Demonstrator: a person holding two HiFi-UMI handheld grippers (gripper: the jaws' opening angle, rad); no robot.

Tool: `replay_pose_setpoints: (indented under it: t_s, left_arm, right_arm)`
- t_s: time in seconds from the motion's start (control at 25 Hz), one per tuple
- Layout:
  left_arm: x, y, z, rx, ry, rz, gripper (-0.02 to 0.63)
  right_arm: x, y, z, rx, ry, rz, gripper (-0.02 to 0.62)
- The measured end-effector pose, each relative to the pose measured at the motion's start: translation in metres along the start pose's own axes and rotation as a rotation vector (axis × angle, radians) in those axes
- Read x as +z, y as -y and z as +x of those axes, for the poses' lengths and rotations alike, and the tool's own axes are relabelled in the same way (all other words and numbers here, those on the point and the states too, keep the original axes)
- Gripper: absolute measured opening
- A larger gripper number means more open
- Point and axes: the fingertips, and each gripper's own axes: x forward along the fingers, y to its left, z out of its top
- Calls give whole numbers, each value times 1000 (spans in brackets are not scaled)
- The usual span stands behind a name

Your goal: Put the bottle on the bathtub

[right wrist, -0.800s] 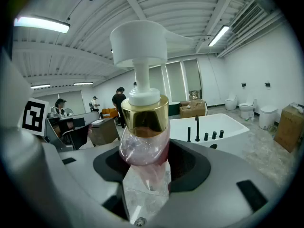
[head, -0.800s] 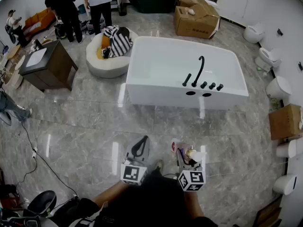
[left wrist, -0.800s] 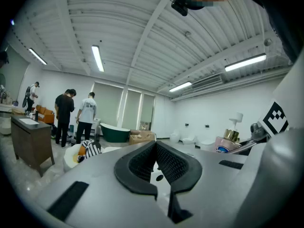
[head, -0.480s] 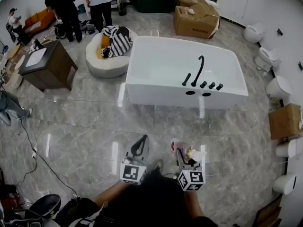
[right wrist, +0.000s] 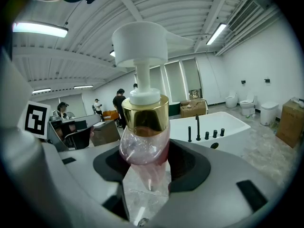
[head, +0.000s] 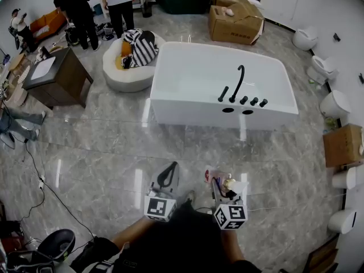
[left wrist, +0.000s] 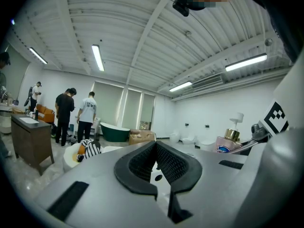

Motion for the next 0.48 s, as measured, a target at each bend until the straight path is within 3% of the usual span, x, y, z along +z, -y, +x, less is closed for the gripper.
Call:
replay_pose_setpoints:
  t_s: [0.48]
  left_arm:
    - [1, 34, 17, 18, -1, 14, 16]
  right_arm:
    - [1, 33, -5, 32, 2, -27, 222]
